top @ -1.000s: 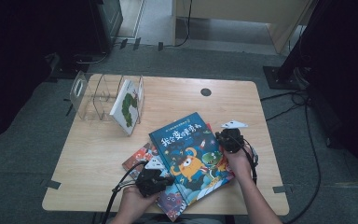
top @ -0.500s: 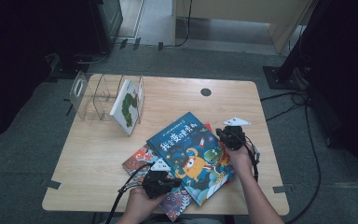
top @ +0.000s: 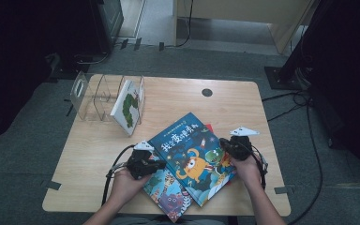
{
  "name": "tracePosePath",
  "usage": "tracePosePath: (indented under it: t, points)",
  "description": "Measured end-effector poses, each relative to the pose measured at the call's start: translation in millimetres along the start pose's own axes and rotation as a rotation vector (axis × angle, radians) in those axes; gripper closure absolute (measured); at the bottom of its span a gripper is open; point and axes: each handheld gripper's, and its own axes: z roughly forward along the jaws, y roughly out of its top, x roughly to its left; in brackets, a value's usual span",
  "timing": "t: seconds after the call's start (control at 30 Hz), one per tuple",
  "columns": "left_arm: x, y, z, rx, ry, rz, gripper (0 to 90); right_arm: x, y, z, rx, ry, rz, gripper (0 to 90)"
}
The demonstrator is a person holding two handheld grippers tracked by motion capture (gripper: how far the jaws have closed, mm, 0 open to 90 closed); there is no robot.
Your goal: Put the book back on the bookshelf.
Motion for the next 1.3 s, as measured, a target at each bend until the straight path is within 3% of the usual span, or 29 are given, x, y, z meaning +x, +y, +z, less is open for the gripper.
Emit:
tracePosePath:
  t: [0.1,0.23,0.37,0.47,0.73,0.9,1.07,1.3]
  points:
    - [9.2,5.7,-3.7,0.011,0.015,0.014,82.2,1.1,-7.2,-9.5,0.002,0.011,0.014,90.0]
    - [19.2,10.0,-5.7,0.008,0.024,0.006,70.3,2.1,-12.7,-16.5,0.002,0.01,0.02,90.0]
    - [28.1,14.4,-9.5,-0.015,0.045,0.003,62.9,6.8,-16.4,-26.5,-0.003,0.014,0.052,90.0]
    - [34.7,18.6,-11.1,-0.01,0.066,0.034,59.8,10.0,-20.4,-35.3,-0.011,0.013,0.043,90.0]
    - [50.7,24.0,-13.1,-0.012,0.046,0.082,47.1,5.2,-35.3,-51.0,-0.001,0.006,0.041,90.0]
    - [58.8,25.4,-10.9,-0.008,0.042,0.076,43.2,4.8,-43.9,-61.0,0.021,-0.002,0.037,90.0]
    - [67.4,30.6,-7.2,-0.005,0.052,0.1,42.1,1.0,-55.4,-70.2,0.038,-0.01,0.049,90.0]
    - [75.7,34.5,-2.4,-0.022,0.045,0.074,42.4,0.5,-60.8,-72.2,0.058,-0.012,0.062,90.0]
